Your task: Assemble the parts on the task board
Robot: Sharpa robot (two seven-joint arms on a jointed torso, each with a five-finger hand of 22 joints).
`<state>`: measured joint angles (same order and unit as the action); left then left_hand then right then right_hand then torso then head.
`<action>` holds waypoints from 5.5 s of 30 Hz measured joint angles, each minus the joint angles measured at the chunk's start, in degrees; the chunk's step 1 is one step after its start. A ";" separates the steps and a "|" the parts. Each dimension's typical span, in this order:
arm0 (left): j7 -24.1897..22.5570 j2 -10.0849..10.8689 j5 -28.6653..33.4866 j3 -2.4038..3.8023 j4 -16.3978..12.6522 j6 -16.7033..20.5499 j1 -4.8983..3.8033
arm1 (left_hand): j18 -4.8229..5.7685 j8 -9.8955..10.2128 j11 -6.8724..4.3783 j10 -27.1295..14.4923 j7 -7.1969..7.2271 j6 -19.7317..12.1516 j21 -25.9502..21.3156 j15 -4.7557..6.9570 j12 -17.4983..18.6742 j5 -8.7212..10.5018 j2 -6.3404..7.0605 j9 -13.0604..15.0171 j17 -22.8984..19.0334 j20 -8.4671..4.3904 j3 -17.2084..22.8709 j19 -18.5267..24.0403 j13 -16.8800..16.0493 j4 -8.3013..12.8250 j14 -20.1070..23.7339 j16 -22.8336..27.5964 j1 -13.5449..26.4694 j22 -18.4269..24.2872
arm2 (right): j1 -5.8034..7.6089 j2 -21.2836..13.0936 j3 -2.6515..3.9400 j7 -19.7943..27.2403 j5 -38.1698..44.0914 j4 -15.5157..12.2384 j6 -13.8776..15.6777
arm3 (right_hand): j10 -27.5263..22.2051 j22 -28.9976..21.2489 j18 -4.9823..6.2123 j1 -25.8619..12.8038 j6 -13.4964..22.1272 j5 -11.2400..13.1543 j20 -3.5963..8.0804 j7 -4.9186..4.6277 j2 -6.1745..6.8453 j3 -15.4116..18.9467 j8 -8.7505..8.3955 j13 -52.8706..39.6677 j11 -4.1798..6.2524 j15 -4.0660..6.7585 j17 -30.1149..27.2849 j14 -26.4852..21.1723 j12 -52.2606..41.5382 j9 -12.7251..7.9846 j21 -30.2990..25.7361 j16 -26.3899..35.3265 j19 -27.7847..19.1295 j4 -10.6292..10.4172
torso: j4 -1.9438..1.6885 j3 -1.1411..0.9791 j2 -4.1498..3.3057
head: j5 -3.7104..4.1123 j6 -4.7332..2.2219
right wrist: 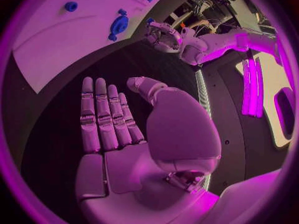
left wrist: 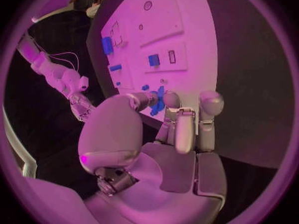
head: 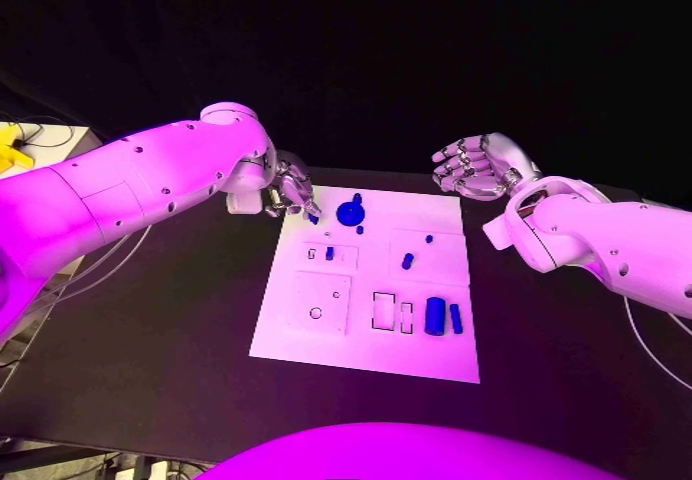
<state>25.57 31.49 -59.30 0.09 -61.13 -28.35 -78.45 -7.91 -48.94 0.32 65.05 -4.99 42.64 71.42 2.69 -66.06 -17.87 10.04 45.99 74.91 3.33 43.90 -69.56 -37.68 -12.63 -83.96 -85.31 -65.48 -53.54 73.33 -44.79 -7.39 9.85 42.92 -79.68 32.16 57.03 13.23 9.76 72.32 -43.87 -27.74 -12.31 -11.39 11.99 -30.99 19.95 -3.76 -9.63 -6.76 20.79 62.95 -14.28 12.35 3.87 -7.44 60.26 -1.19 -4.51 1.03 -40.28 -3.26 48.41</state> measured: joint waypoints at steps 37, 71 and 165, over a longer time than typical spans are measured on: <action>3.12 5.45 -7.96 -2.42 -12.56 7.94 2.92 | -0.01 0.05 -0.32 2.15 0.59 1.19 1.74 0.49 -0.89 -1.25 0.91 0.33 0.00 -0.25 0.51 -1.90 -1.73 0.51 -0.08 -0.67 1.36 -2.94 | -0.05 -0.53 0.00 0.28 -0.01 -0.18 0.53 | 0.00 -0.28 0.00 0.00 0.00 0.00 -0.21 0.00 0.00 0.00 0.00 0.00 0.00 0.00 -0.04 0.00 0.00 -0.05 0.00 0.00 0.21 0.00 | -0.03 0.07 0.03 | -0.40 1.49; 3.40 5.95 -7.89 -2.78 -13.77 7.81 4.17 | 0.00 -0.12 -0.51 2.35 0.63 1.41 1.73 0.49 -0.88 -1.45 1.07 0.32 0.00 -0.45 1.99 -2.10 -1.67 2.00 -0.08 -0.66 1.53 -3.07 | -0.09 -0.73 -0.01 0.21 -0.02 -0.16 0.43 | 0.00 -0.44 0.00 0.00 0.00 0.00 -0.20 0.00 0.00 0.16 0.00 0.00 0.00 0.00 -0.10 0.00 0.00 -0.05 0.00 0.00 0.21 0.16 | -0.01 0.10 0.02 | -0.71 1.59; 3.56 3.71 -7.91 -2.77 -10.76 3.79 4.08 | -0.01 0.06 -0.38 2.88 0.62 2.21 2.09 0.48 -0.67 -1.12 0.56 0.38 0.00 -0.55 2.31 -2.19 -1.48 1.68 -0.08 -0.89 2.85 -2.61 | -0.13 -0.94 0.00 0.21 -0.03 -0.36 0.25 | 0.00 -0.87 0.00 0.00 0.00 0.00 -0.20 0.00 0.00 0.16 0.00 0.00 0.00 0.00 -0.24 0.00 0.00 -0.17 0.00 0.23 0.20 0.16 | -0.02 0.05 0.03 | -0.18 1.59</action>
<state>29.13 35.20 -67.21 -2.68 -71.89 -24.57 -74.37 -7.92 -48.88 -0.07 67.93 -4.38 44.85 73.51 3.17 -66.73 -19.00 10.60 46.37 74.91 2.78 46.21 -71.75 -39.16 -10.96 -84.04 -86.20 -62.63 -56.14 73.20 -45.73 -7.39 10.06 42.89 -80.04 32.41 57.03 12.36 9.76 72.32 -43.87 -27.74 -12.51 -11.39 12.00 -30.83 19.95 -3.76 -9.63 -6.76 20.55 62.95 -14.28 12.18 3.87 -7.21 60.47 -1.03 -4.53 1.08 -40.25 -3.44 50.00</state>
